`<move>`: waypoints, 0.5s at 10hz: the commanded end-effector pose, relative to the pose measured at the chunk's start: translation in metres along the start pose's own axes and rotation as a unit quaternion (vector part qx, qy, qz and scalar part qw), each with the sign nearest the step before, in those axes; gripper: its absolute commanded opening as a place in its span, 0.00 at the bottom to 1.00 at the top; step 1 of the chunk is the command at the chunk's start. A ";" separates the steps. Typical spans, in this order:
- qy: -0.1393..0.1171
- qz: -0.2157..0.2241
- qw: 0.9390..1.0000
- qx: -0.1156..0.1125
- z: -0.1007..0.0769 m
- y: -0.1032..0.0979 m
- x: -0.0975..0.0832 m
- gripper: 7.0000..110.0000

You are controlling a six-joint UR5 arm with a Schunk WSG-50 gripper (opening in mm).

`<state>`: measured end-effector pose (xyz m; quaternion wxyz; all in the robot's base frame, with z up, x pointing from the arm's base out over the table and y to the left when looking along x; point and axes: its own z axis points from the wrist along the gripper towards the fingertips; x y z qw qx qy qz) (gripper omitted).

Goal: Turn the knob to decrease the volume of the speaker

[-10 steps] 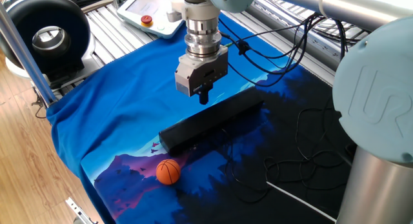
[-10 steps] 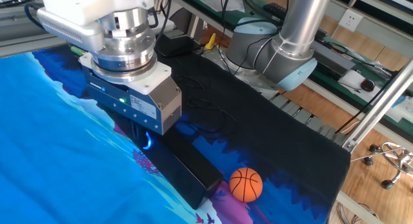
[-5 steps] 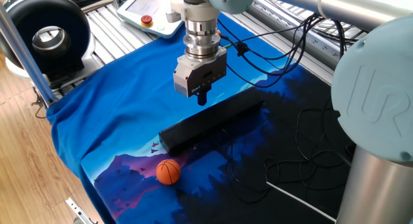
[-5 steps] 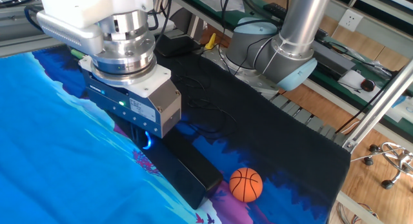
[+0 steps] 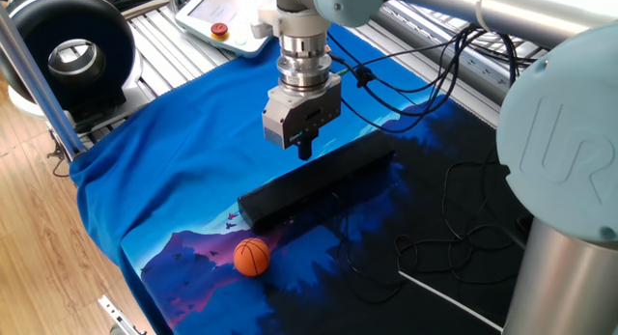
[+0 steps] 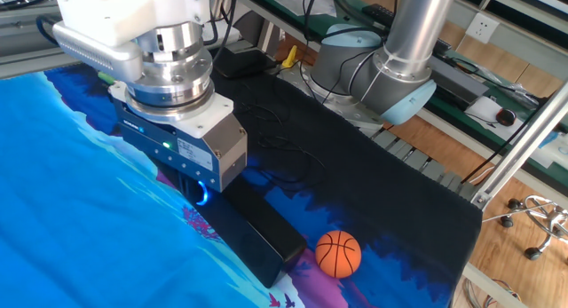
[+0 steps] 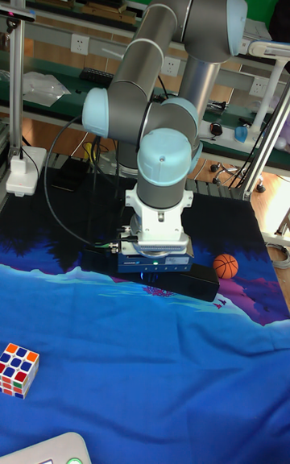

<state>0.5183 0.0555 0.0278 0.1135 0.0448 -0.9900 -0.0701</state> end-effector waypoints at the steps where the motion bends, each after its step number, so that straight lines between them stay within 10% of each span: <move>1: -0.002 0.000 1.000 -0.003 0.002 -0.002 0.000 0.00; 5: -0.002 0.000 1.000 -0.002 0.003 -0.003 0.001 0.00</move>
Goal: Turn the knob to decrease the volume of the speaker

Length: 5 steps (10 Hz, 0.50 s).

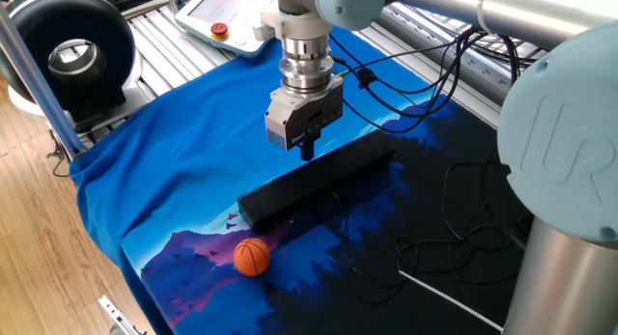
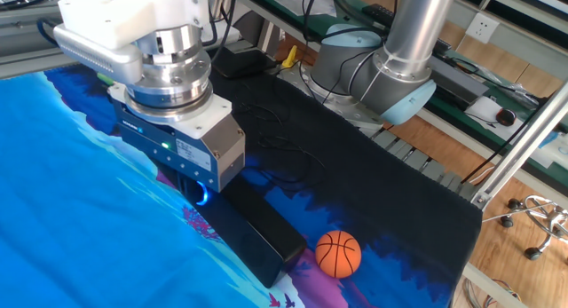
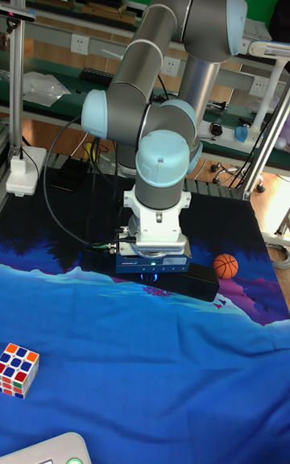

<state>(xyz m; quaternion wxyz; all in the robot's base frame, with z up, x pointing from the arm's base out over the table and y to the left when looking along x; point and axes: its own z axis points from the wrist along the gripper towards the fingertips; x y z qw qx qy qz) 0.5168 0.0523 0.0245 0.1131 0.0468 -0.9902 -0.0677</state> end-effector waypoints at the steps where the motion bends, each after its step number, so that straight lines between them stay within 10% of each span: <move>1: -0.003 0.000 1.000 -0.004 0.001 0.000 -0.001 0.00; 5: -0.002 -0.001 1.000 0.001 0.003 -0.005 0.000 0.00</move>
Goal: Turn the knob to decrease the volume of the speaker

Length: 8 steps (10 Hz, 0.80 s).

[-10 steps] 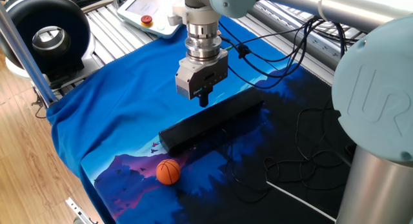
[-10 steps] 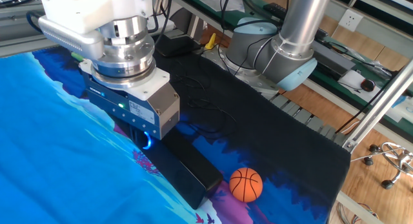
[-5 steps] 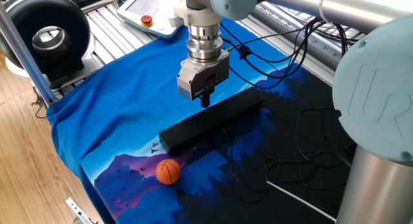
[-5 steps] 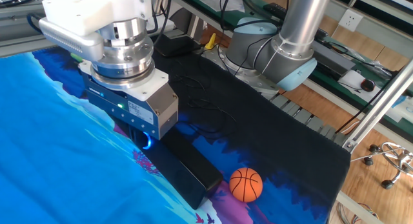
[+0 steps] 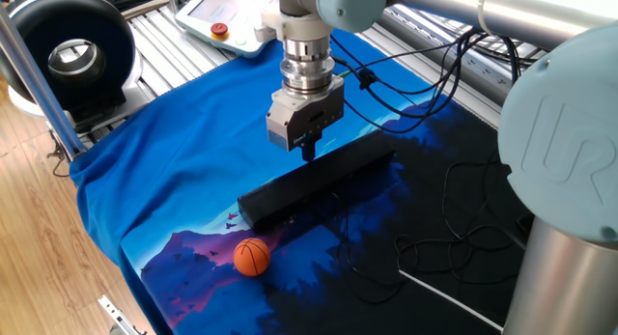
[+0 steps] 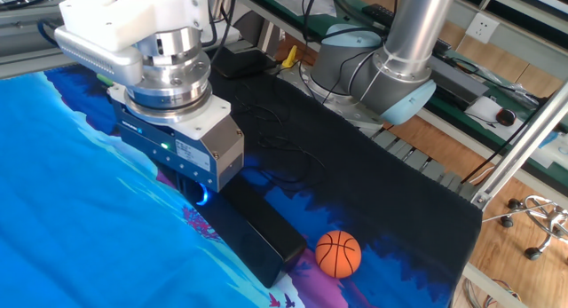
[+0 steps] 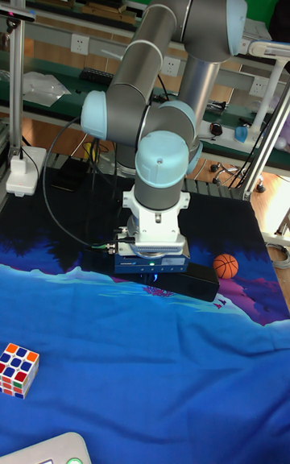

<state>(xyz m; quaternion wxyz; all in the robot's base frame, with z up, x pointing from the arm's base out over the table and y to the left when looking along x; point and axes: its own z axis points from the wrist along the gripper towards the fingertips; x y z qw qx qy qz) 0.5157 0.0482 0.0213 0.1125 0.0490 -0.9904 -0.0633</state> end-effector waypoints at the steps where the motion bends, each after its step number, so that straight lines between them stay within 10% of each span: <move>1: -0.003 0.000 1.000 -0.003 0.001 -0.002 -0.001 0.00; 8: -0.003 -0.004 1.000 0.005 0.007 -0.012 0.002 0.00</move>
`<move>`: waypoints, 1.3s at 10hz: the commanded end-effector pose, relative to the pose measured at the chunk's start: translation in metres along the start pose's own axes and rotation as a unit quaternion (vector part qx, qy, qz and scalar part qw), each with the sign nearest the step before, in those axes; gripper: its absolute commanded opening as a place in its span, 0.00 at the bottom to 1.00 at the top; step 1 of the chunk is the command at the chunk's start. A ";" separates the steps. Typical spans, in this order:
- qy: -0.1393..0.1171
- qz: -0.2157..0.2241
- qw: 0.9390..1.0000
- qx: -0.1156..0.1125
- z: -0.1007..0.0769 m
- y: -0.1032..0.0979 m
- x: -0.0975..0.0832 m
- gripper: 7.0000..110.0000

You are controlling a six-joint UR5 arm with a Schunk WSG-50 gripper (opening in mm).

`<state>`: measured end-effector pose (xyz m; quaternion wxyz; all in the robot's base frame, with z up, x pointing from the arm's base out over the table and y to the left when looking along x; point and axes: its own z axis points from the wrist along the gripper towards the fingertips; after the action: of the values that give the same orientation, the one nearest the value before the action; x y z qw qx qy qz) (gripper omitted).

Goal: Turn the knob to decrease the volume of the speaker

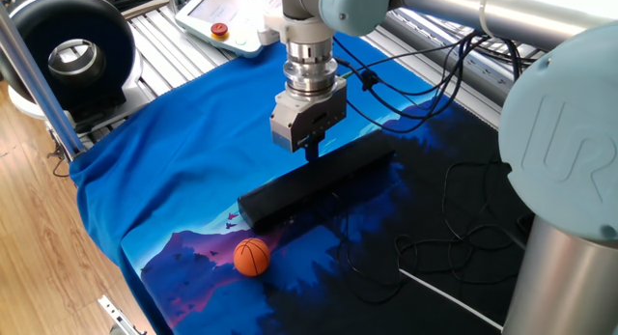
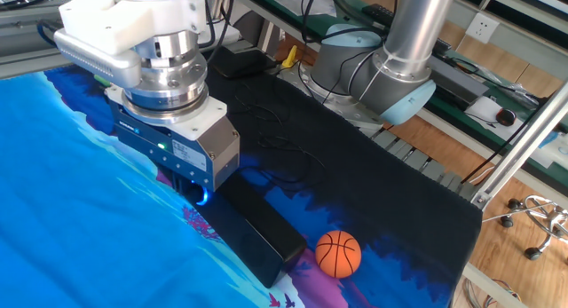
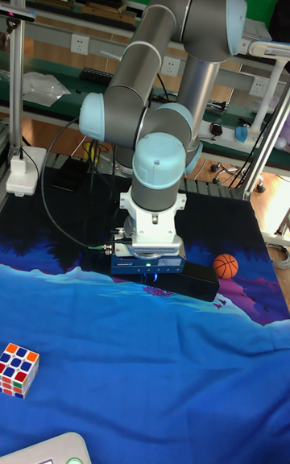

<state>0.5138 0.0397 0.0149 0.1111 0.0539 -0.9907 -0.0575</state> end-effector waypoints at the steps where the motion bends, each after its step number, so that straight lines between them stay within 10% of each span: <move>1: -0.002 -0.002 1.000 -0.001 0.003 -0.006 0.001 0.00; 13: 0.005 0.014 0.999 -0.034 -0.015 0.025 -0.003 0.00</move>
<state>0.5164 0.0573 0.0307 0.1203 0.0412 -0.9887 -0.0794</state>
